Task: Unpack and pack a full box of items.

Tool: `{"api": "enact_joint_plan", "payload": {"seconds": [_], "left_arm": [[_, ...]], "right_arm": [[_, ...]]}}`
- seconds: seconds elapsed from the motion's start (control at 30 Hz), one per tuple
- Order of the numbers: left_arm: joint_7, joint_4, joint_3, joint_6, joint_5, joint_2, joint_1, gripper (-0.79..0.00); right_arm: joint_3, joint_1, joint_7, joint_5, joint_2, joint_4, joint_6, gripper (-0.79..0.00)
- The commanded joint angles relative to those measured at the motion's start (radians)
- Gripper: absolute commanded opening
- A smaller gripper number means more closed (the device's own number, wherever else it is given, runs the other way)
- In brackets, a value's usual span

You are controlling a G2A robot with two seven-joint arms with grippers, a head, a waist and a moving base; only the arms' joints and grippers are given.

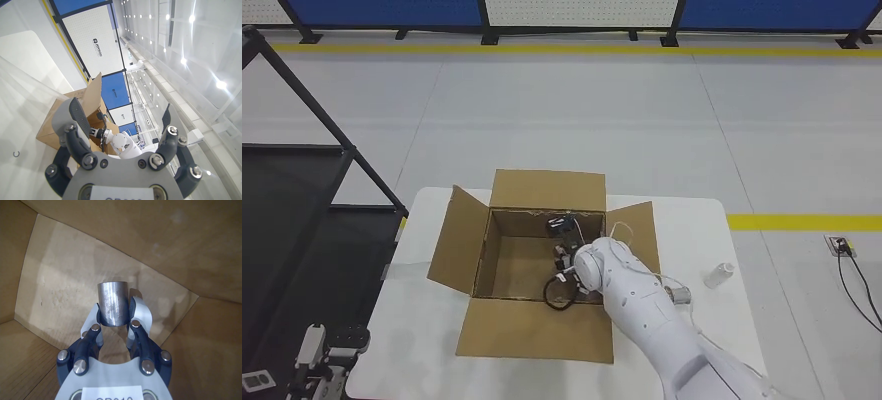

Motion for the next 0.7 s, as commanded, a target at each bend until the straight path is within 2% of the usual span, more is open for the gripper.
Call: {"api": "enact_joint_plan", "payload": {"seconds": [0.0, 0.37, 0.53, 0.67], "left_arm": [[0.000, -0.001, 0.002, 0.001, 0.004, 0.000, 0.000, 0.000], [0.001, -0.008, 0.013, 0.007, 0.020, -0.003, -0.008, 0.000], [-0.002, -0.010, 0.014, 0.012, 0.021, -0.003, -0.014, 0.000], [-0.006, -0.010, 0.016, 0.018, 0.023, -0.003, -0.021, 0.000]], "right_arm": [[0.004, 0.002, -0.008, 0.000, 0.005, -0.006, -0.021, -0.785], [0.014, -0.016, 0.000, -0.046, 0.053, -0.093, -0.225, -0.785], [0.032, -0.062, -0.039, -0.079, 0.091, -0.185, -0.302, -0.785], [0.063, -0.122, -0.047, -0.110, 0.129, -0.306, -0.310, -0.785]]}}
